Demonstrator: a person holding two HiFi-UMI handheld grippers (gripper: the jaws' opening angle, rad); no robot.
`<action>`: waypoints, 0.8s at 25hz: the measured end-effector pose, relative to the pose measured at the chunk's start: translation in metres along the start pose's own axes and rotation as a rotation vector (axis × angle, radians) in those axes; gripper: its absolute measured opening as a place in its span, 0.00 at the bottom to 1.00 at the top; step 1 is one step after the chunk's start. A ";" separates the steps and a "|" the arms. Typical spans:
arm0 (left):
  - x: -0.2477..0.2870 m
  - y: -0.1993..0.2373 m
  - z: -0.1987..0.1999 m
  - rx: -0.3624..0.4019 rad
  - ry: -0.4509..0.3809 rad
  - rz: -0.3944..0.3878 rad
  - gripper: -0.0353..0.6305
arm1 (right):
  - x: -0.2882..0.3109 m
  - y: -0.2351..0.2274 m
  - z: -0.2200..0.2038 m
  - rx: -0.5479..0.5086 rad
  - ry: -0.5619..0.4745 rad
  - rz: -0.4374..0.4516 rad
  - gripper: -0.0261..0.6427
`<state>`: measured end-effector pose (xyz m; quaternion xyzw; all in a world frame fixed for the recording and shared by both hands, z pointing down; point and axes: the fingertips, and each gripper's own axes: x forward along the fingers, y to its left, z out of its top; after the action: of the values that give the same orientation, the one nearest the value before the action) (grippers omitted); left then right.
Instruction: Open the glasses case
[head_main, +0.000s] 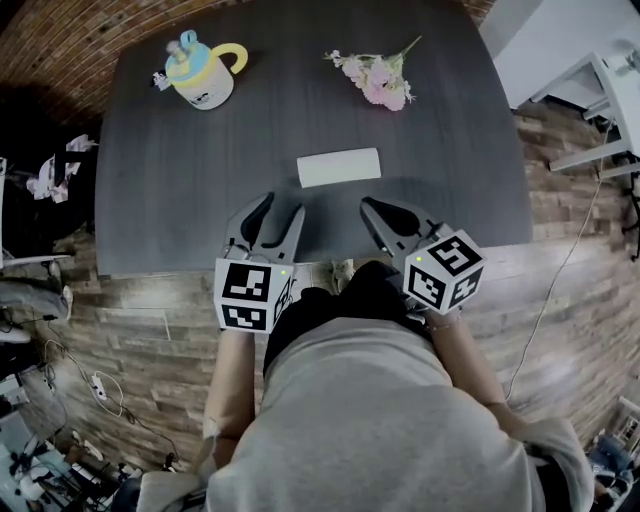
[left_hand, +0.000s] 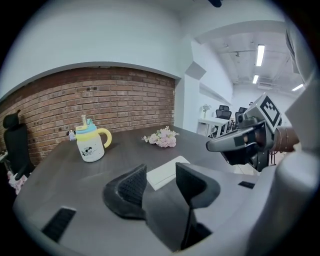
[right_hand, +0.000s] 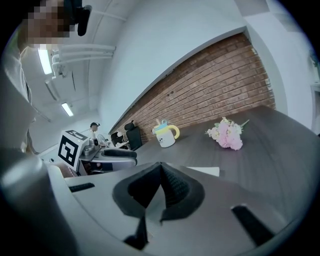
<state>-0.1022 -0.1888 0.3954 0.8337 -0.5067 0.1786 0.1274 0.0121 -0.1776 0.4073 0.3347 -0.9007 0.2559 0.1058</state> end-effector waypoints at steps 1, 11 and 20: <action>0.005 0.001 0.001 0.003 0.005 0.001 0.34 | 0.002 -0.004 0.001 0.004 0.002 0.004 0.05; 0.044 -0.011 -0.004 0.160 0.097 -0.045 0.34 | 0.008 -0.032 0.000 0.063 0.018 0.004 0.05; 0.082 -0.024 -0.015 0.287 0.177 -0.139 0.42 | 0.006 -0.050 -0.016 0.128 0.053 -0.030 0.05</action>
<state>-0.0482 -0.2379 0.4430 0.8574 -0.4038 0.3126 0.0635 0.0406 -0.2044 0.4419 0.3473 -0.8744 0.3199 0.1116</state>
